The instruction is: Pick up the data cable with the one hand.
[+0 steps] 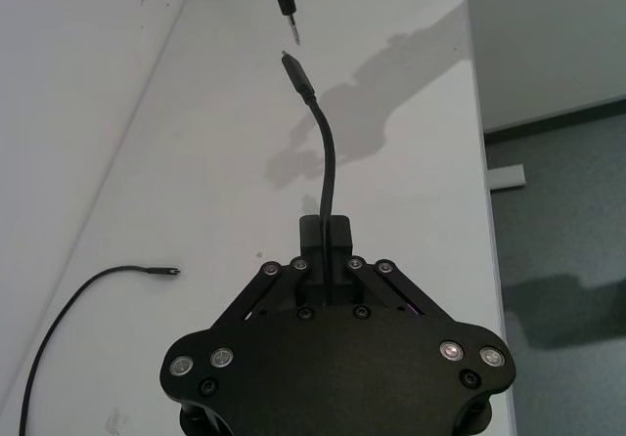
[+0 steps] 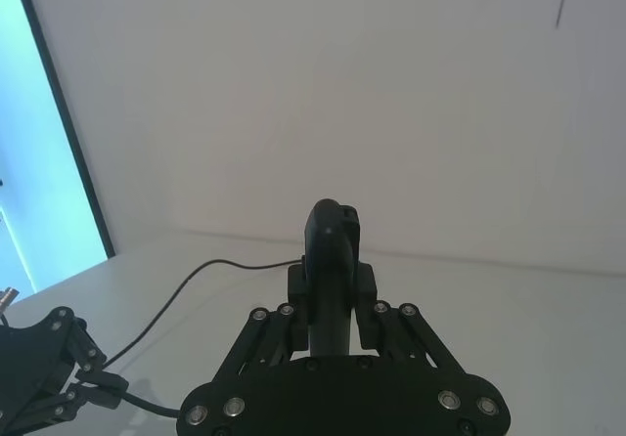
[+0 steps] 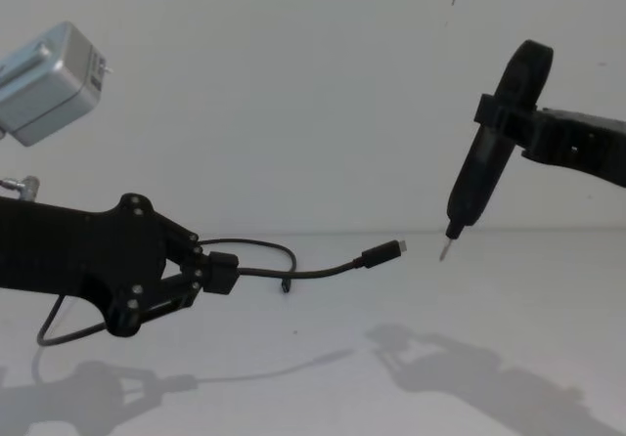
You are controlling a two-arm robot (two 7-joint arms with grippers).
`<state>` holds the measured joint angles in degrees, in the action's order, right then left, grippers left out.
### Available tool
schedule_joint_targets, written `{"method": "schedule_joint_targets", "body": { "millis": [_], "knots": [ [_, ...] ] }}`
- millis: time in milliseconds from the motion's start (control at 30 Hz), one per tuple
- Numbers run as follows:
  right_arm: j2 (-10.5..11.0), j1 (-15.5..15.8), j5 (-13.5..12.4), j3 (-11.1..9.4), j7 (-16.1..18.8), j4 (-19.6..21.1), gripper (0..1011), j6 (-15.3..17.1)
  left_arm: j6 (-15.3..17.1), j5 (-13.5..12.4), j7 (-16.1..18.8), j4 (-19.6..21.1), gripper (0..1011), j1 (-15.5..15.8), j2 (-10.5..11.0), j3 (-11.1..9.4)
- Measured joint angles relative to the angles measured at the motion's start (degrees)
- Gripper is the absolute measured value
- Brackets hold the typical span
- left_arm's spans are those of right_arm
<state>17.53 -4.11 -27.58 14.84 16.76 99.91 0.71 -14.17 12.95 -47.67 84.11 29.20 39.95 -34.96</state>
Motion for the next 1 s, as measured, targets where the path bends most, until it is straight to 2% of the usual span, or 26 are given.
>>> {"method": "schedule_joint_targets", "body": {
  "millis": [267, 467, 700, 1000],
  "knots": [
    [0.36, -0.26, 0.51, 0.23, 1.41, -0.29, 263, -2.66, -0.10, 0.16, -0.29, 0.00, 41, 0.04, 0.12, 0.01],
    [0.56, -0.66, -1.19, 0.13, 3.17, -0.48, 263, -3.45, -0.14, 0.23, -0.42, 0.00, 40, 0.05, 0.16, 0.01],
    [0.59, -1.16, -3.10, 0.14, 4.09, -0.79, 263, -2.98, -0.18, 0.27, -0.49, 0.00, 40, 0.05, 0.19, 0.01],
    [0.66, -2.08, -5.87, 0.42, 4.92, -1.60, 263, -0.79, -0.19, 0.31, -0.55, -0.01, 41, 0.05, 0.24, 0.01]
  ]
}}
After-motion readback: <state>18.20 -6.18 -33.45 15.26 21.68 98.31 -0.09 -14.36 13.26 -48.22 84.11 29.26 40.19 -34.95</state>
